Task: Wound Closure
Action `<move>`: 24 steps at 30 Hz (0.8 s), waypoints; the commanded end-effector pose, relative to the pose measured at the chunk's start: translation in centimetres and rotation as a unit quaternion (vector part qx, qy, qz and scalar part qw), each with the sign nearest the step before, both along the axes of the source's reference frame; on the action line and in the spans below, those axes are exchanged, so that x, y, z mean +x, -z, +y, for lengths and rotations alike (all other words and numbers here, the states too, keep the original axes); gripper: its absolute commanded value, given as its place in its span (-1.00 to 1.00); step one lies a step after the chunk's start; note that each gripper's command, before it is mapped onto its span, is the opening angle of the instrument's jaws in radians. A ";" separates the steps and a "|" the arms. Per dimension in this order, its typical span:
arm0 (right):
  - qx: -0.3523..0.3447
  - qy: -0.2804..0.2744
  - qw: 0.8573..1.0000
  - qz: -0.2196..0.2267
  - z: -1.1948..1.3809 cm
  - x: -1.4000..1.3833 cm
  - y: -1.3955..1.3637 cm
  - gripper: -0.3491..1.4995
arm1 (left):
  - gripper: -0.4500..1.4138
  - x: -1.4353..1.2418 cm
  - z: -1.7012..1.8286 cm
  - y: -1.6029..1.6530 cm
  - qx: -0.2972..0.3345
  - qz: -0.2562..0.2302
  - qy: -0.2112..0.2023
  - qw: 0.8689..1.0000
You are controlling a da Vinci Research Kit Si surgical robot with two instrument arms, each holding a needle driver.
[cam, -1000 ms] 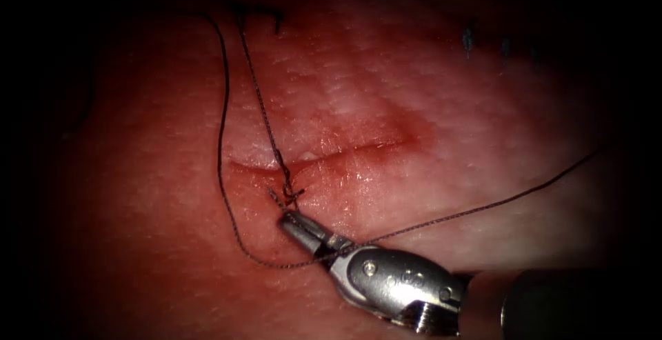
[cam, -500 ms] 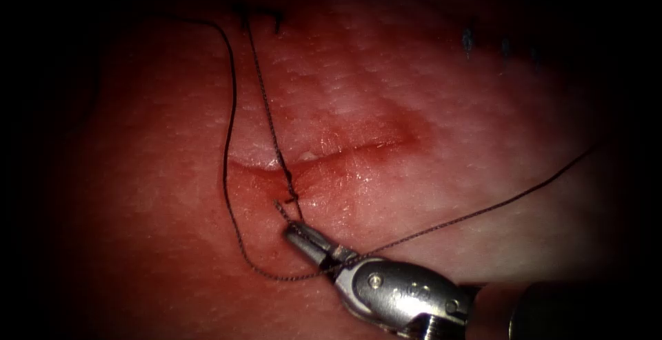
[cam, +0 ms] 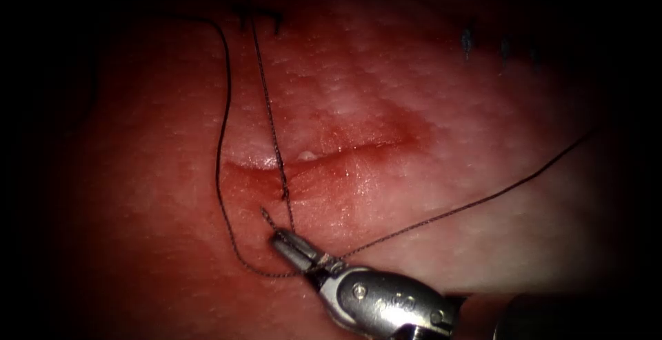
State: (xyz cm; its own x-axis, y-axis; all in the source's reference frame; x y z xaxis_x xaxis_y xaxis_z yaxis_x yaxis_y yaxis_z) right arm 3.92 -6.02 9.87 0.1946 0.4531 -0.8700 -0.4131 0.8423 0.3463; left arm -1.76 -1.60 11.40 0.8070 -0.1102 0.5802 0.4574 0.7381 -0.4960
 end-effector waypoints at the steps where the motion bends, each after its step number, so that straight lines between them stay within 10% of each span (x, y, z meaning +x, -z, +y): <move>1: 0.003 0.003 1.000 -0.001 -0.11 0.08 -0.04 -1.00 | -1.00 -0.05 0.00 -0.09 0.000 0.001 0.001 1.000; 24: 0.028 0.017 0.999 0.011 -0.23 0.17 -0.09 -1.00 | -1.00 -0.02 -0.06 -0.21 -0.010 -0.001 -0.013 1.000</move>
